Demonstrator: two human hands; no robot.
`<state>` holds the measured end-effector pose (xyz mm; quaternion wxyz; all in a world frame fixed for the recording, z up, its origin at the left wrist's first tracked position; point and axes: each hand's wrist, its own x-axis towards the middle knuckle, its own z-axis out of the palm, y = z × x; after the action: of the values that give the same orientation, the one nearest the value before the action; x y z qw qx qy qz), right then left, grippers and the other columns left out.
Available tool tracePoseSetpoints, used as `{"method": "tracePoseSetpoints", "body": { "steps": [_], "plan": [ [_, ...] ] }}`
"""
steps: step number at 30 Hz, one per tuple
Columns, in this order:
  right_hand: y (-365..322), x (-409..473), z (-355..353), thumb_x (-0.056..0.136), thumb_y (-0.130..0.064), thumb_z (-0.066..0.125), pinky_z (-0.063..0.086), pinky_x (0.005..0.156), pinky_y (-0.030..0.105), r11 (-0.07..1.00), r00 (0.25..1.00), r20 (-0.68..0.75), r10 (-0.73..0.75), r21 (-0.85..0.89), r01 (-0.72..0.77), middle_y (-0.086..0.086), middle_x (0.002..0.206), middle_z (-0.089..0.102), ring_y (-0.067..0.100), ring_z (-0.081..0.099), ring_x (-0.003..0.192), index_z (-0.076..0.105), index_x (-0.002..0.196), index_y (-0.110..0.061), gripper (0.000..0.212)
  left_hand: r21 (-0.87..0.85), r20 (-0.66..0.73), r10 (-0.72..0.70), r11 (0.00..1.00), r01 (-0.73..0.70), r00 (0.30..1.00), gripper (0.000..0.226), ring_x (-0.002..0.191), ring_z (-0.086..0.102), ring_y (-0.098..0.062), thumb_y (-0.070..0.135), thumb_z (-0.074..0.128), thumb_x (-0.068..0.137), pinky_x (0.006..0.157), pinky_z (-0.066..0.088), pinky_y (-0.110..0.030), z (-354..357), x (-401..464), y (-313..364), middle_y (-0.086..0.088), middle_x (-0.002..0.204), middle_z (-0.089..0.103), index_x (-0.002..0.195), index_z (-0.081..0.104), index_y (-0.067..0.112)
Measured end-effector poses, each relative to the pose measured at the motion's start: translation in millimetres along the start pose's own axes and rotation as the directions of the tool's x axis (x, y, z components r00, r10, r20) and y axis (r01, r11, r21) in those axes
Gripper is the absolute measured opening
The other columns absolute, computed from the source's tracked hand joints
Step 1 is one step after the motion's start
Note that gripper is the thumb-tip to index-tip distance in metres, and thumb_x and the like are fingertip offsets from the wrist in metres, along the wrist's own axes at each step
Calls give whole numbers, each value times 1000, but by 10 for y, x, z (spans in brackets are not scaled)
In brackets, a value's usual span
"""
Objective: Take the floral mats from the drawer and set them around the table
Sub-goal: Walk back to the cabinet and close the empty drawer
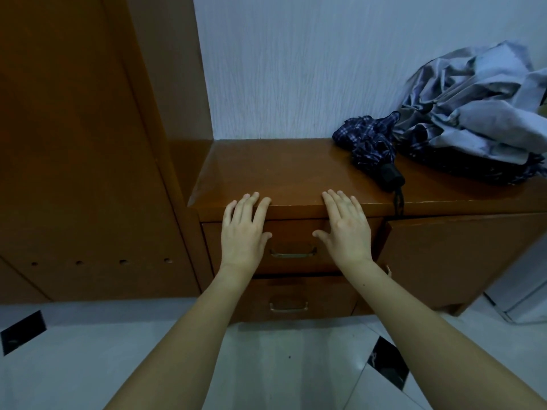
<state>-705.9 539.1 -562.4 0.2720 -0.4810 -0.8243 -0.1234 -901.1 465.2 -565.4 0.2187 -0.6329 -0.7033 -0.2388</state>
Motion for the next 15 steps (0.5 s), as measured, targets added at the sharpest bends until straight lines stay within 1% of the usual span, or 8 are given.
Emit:
{"method": "tracePoseSetpoints", "body": {
  "steps": [5,9,11,13,15],
  "plan": [
    [4,2,37,70,-27,83,16,116,37,1000,1000,-21,7,12,-7,12,143,47,28,39,136,42,140,-5,84,-4,-4,0,1000,0,1000,75,133,40,-28,24,82,71,112,26,-45,32,-3,-3,-11,139,49,136,46,16],
    [5,-2,-38,76,-23,78,14,118,37,1000,999,45,-1,31,-1,12,147,42,27,35,139,38,144,-7,81,-30,48,-9,999,11,999,74,137,35,-26,26,78,75,115,20,-43,-65,-2,7,-9,143,45,139,43,17],
    [11,8,-144,80,-20,74,14,119,37,998,993,118,-8,55,2,11,150,38,26,31,141,35,146,-7,78,-64,135,-13,998,22,991,74,141,29,-24,25,74,78,116,15,-41,-182,18,27,-8,148,39,142,38,18],
    [20,59,-279,86,-20,65,11,120,35,996,977,213,-14,88,-5,9,153,33,23,26,143,30,148,-9,72,-84,239,-8,996,29,971,74,144,21,-22,22,69,83,117,8,-37,-312,54,28,-6,153,31,146,32,20],
    [15,157,-474,92,-22,54,8,120,31,984,945,326,0,167,-58,6,156,27,19,20,145,28,150,-12,65,-103,340,-1,994,39,940,72,146,14,-21,16,62,87,117,4,-35,-479,129,18,-4,157,22,149,25,22]
  ]
}}
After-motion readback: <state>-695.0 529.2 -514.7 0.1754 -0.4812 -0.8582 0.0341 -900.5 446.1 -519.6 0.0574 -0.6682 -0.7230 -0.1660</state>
